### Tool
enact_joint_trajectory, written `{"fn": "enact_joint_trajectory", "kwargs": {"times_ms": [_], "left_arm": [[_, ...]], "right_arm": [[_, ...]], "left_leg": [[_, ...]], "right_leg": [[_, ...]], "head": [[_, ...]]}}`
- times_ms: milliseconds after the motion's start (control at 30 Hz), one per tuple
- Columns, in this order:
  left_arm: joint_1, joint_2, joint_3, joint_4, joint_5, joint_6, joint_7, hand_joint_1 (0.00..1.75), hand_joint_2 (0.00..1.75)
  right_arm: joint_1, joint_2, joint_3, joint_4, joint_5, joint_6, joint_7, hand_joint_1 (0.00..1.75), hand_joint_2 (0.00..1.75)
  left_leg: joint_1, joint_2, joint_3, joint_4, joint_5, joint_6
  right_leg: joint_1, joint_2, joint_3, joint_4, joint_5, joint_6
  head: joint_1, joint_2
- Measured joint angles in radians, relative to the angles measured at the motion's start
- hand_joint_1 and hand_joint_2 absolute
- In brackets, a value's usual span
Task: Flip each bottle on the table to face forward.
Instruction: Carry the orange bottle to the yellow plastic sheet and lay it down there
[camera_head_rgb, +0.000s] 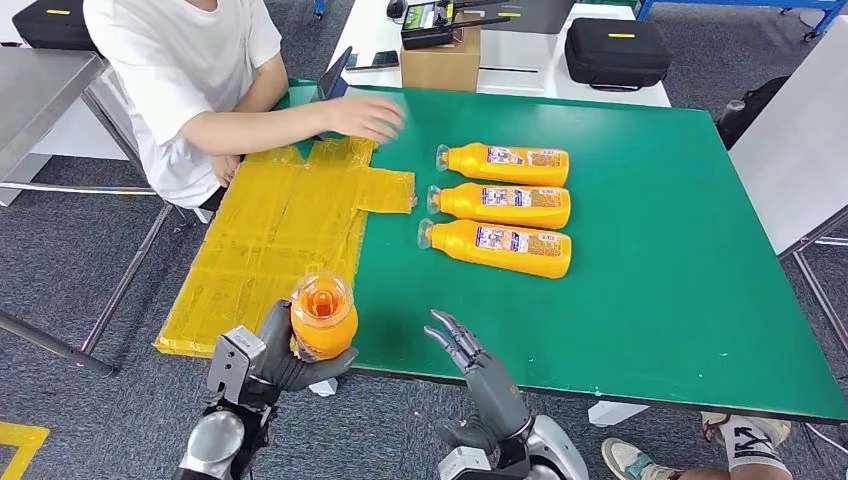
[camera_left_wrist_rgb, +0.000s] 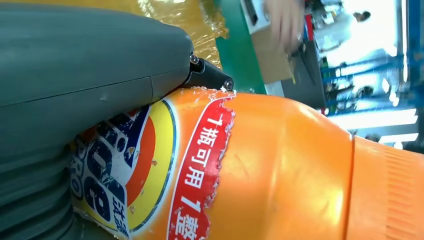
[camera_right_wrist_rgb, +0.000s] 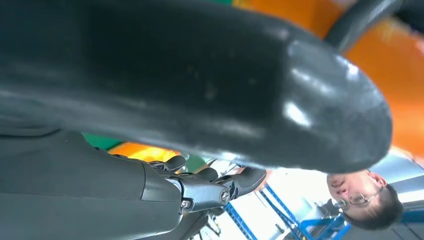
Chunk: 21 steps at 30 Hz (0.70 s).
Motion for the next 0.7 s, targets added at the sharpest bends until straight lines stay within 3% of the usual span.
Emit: {"fn": "enact_joint_trajectory", "kwargs": {"times_ms": [200, 433, 700], "left_arm": [[-0.068, 0.093, 0.052, 0.004, -0.204, 0.042, 0.015, 1.75, 1.75], [-0.132, 0.153, 0.069, 0.032, -0.298, 0.056, 0.043, 1.75, 1.75], [-0.424, 0.278, 0.041, 0.308, -0.475, 0.001, 0.076, 1.75, 1.75]], "right_arm": [[-0.011, -0.02, -0.044, -0.025, -0.003, 0.007, -0.027, 0.0, 0.0], [-0.02, -0.025, -0.06, -0.041, -0.018, 0.022, -0.036, 0.0, 0.0], [-0.068, -0.033, -0.011, -0.038, -0.084, 0.042, -0.043, 0.0, 0.0]], "left_leg": [[0.0, 0.0, 0.0, 0.0, 0.0, 0.0], [0.0, 0.0, 0.0, 0.0, 0.001, 0.0], [0.002, 0.0, 0.0, 0.0, 0.004, -0.002]], "right_leg": [[0.0, 0.0, 0.0, 0.0, 0.0, 0.0], [0.0, 0.0, 0.0, 0.001, 0.0, 0.0], [0.001, 0.0, -0.001, 0.001, 0.003, -0.003]], "head": [[0.0, 0.0], [0.0, 0.0], [0.0, 0.0]]}}
